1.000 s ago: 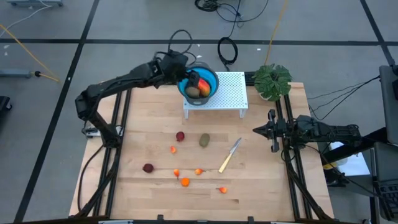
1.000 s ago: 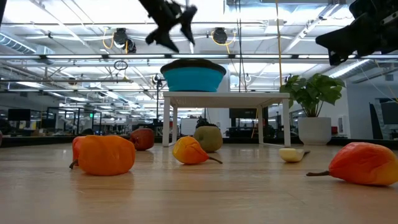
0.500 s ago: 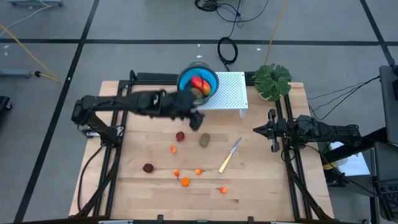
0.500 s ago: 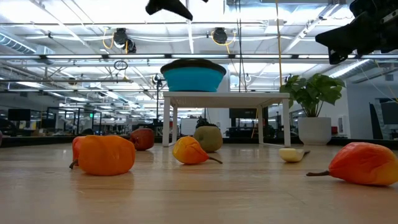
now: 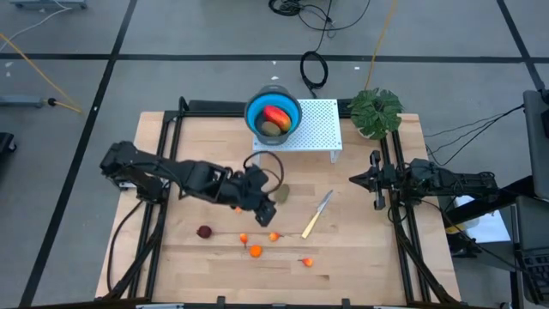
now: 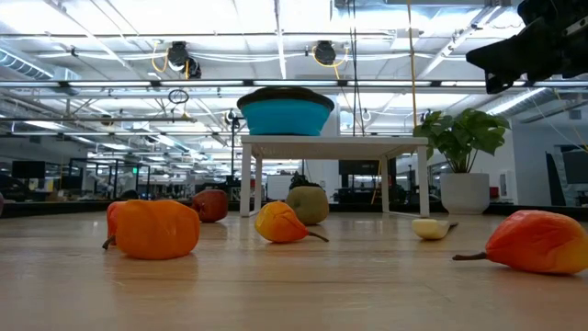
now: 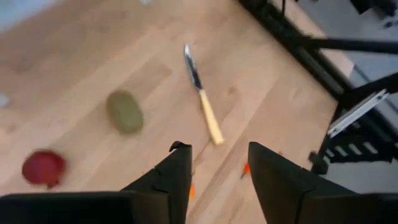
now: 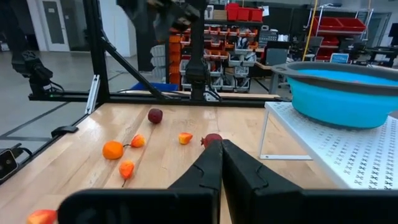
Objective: Pick & Place Fruit
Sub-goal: Put the green kiwi into the blue strainer bowl on the shelf
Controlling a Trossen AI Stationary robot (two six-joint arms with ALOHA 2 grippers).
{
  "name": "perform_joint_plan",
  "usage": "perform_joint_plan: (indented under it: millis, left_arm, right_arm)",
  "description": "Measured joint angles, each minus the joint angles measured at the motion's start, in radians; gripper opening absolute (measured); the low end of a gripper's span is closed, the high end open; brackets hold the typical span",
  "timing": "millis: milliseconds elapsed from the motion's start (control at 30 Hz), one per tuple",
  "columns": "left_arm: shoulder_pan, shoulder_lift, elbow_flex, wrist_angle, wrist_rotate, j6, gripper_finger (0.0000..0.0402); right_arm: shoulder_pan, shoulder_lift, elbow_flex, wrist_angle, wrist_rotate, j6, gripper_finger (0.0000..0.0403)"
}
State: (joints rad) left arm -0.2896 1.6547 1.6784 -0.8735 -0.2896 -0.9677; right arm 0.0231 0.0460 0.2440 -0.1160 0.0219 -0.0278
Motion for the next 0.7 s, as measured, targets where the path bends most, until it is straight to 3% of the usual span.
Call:
perform_joint_plan:
  millis: [500,700]
  left_arm:
    - [-0.039,0.041,0.001,-0.014,-0.027,-0.067,0.0062]
    - [-0.039,0.041,0.001,-0.014,-0.036,-0.001,0.002]
  right_arm:
    - [0.0,0.0,0.0,0.0,0.0,0.0,0.0]
    - [0.0,0.0,0.0,-0.001,0.001,0.0,0.0]
